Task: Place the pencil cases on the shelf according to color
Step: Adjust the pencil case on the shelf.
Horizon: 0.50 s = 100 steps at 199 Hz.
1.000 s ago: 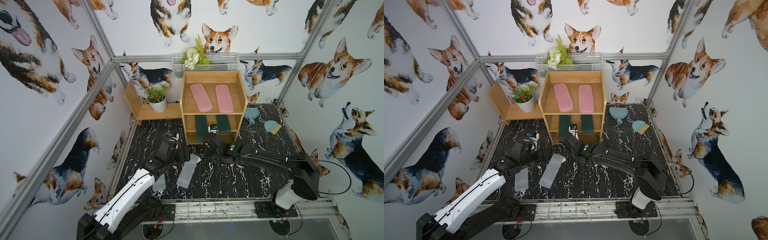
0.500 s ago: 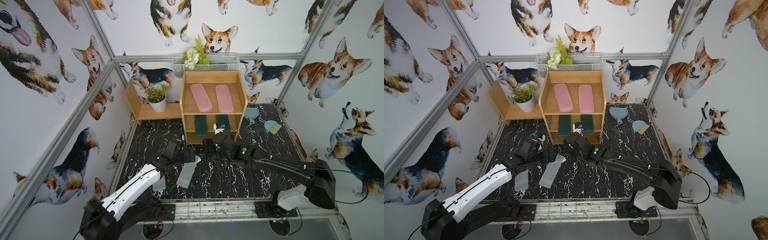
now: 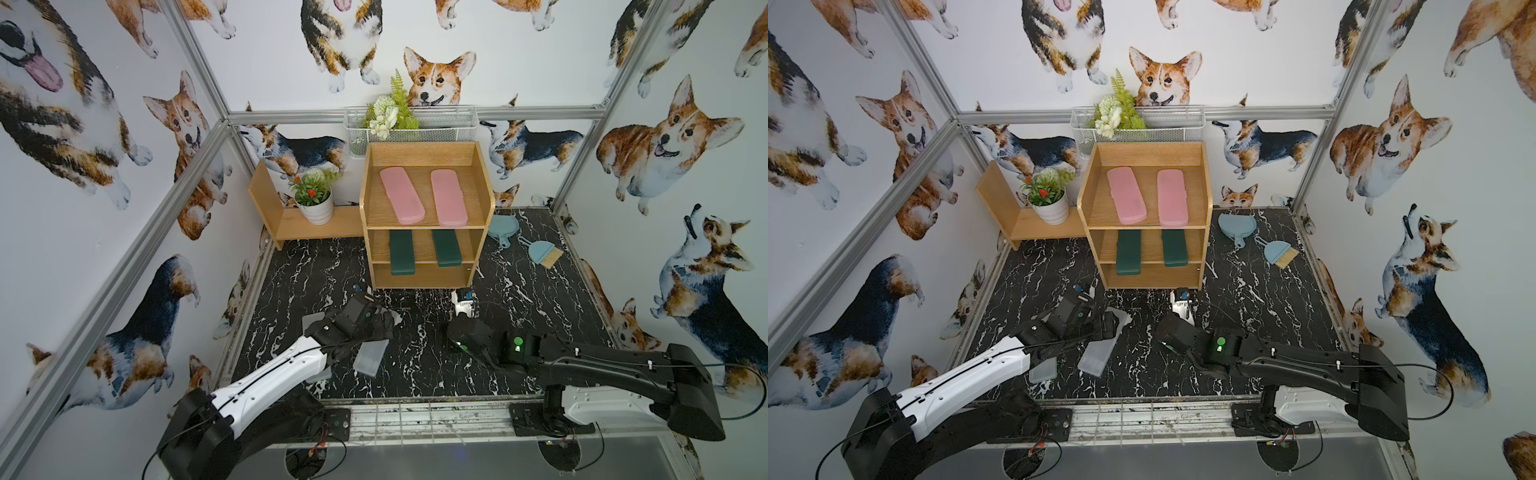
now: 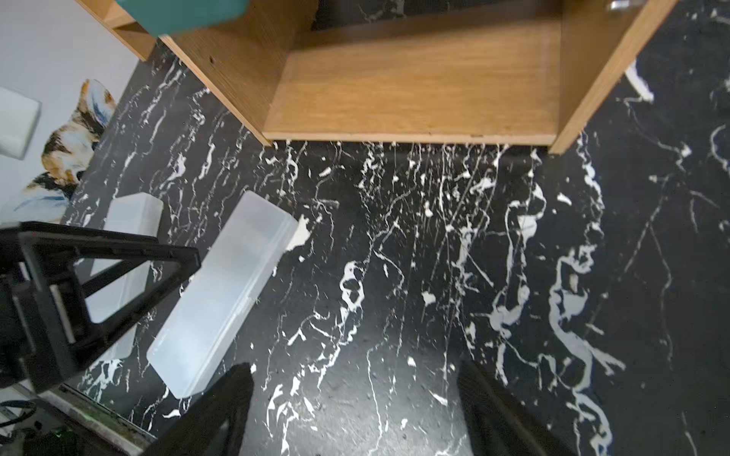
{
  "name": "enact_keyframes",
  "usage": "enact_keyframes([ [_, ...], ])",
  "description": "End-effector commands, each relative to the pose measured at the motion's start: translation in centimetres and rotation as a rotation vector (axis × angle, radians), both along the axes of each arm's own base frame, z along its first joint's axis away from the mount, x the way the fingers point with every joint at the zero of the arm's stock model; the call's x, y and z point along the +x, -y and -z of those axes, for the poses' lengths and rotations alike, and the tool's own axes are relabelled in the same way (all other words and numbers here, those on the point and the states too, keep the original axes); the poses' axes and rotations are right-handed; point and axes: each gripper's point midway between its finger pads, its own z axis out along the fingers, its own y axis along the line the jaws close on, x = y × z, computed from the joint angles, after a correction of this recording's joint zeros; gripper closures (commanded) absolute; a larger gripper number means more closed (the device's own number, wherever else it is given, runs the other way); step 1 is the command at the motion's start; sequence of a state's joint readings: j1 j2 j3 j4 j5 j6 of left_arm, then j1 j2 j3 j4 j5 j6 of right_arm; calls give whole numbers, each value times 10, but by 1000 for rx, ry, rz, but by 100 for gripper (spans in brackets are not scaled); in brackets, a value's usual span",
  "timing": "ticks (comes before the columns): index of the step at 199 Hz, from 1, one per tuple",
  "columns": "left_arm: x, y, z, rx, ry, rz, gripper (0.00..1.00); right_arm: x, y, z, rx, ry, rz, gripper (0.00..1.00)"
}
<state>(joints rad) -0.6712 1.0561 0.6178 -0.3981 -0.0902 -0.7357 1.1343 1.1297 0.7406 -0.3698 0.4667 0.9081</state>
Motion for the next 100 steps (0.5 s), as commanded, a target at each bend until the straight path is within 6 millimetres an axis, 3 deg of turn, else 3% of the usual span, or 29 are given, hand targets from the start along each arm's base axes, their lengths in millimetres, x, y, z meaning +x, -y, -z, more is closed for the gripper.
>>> enact_keyframes([
  [1, 7, 24, -26, -89, 28, 4, 1, -5, -1, -4, 64, -3, -10, 26],
  [10, 8, 39, -40, -119, 60, 33, 1, -7, 0, -2, 69, -4, -17, 34],
  [13, 13, 48, -58, -151, 96, 46, 1, -8, 1, -1, 70, -3, -17, 36],
  [19, 16, 59, -74, -188, 132, 65, 2, -8, 4, 0, 70, -2, -12, 44],
  [39, 27, 78, -100, -274, 209, 90, 12, -10, 14, 3, 72, 4, 9, 58],
  [60, 42, 82, -105, -255, 250, 67, 26, -13, 24, 2, 79, 10, 19, 62],
  [100, 69, 96, -98, -146, 261, 77, 29, -18, 38, -4, 100, 31, 24, 64],
])
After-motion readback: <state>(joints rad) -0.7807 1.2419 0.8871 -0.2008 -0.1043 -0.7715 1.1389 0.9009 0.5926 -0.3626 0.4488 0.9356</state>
